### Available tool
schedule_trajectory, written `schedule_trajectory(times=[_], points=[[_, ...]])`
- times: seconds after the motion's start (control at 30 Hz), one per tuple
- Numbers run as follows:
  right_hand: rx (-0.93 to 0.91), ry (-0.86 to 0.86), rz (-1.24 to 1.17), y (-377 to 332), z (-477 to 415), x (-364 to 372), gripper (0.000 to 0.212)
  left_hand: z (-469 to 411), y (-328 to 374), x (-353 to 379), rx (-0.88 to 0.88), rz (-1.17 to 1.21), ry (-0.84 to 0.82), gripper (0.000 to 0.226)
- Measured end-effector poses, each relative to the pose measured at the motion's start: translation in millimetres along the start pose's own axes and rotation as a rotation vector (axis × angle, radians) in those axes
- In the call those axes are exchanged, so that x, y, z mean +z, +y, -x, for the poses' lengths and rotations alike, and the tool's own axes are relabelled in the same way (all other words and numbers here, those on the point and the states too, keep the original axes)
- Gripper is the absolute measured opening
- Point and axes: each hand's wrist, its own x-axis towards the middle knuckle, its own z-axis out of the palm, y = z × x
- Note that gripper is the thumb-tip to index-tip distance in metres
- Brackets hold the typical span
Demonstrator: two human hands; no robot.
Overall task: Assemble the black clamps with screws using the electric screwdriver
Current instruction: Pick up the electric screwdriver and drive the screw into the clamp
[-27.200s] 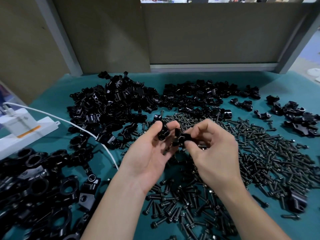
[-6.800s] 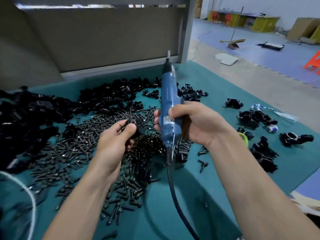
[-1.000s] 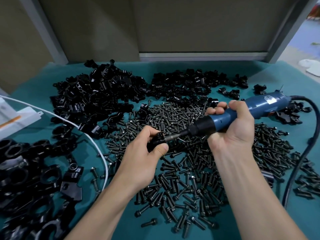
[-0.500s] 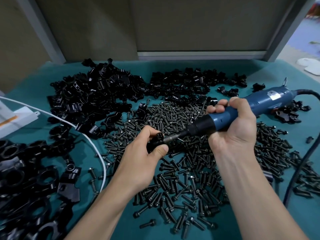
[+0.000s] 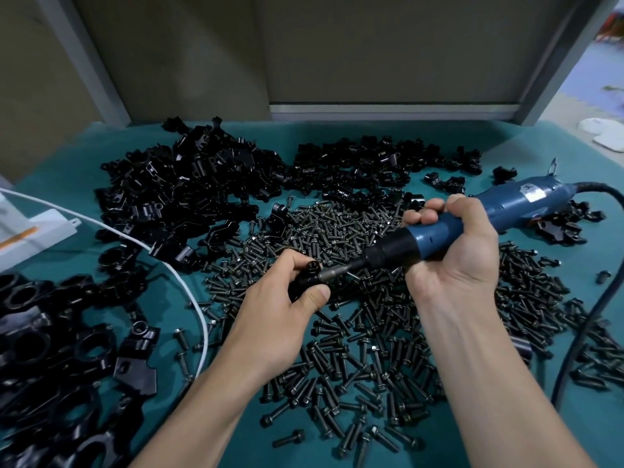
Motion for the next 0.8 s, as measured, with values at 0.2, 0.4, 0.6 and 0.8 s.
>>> schedule_trajectory(times=[0.2,0.4,0.6,0.8], points=[[0.002,-0.057,-0.02,-4.6,-1.8,0.4,0.017,0.9,3.6,0.0,-0.003,0.128,-0.054,0.023],[-0.002,-0.087,-0.009,-3.9,-0.3,0.9,0.017,-2.5,0.9,0.2,-0.058,0.175,-0.032,0.032],[-0.008,-0.117,0.002,-3.7,0.1,2.6,0.017,-4.4,-4.3,0.1,-0.057,0.239,-0.076,0.027],[0.025,-0.153,0.041,-7.4,0.0,3.5,0.016,-8.0,-4.1,-0.5,-0.079,0.352,-0.101,0.024]])
